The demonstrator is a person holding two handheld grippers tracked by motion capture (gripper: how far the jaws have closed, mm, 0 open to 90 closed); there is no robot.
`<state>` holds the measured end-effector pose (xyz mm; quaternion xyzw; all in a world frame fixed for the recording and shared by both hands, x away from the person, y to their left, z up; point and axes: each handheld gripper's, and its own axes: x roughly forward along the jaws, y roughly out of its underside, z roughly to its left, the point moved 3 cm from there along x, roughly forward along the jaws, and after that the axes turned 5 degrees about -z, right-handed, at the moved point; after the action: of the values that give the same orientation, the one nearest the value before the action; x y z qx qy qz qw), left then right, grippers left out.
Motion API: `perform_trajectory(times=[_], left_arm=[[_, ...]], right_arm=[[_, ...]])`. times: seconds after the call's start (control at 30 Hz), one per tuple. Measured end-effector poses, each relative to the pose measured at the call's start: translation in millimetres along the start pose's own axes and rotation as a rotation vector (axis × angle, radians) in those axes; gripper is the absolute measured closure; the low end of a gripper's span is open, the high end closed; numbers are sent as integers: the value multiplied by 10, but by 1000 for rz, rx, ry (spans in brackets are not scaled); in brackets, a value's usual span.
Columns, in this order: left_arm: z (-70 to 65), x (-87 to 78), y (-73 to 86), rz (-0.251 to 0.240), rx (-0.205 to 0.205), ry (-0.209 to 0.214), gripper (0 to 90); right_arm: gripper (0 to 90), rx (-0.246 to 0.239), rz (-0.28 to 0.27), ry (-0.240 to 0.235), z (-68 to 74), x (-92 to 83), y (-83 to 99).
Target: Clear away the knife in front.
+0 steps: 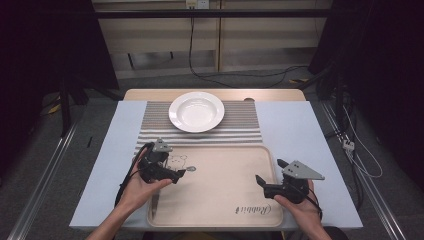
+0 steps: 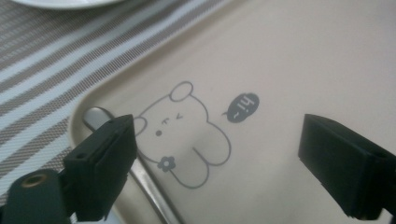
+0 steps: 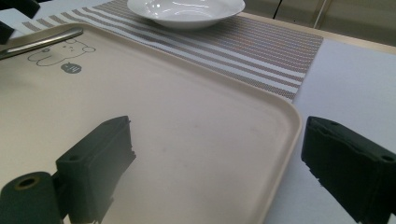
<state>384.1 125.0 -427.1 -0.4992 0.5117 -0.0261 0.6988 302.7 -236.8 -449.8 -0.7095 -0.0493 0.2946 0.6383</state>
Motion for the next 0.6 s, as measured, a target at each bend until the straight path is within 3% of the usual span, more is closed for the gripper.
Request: perform_trajectory(times=[0.03, 0.2, 0.3, 0.37, 0.47, 0.6], left_arm=[[-15, -66, -14, -43, -7, -7, 85], [-26, -169, -14, -105, -19, -27, 66], [-57, -226, 13, -143, -14, -7, 64], [-68, -265, 43, -158, -5, 2, 63], [-61, -301, 112, -141, -11, -21, 67], [-40, -355, 207, -162, -12, -49, 67]], right_arm=[[95, -1, 0, 1, 1, 0, -1], [95, 2, -3, 6, -3, -14, -1], [94, 3, -4, 7, -6, -16, -1], [94, 3, -4, 6, -6, -17, -1], [94, 5, -5, 7, -6, -17, -2], [93, 6, -4, 8, -6, -19, -1]])
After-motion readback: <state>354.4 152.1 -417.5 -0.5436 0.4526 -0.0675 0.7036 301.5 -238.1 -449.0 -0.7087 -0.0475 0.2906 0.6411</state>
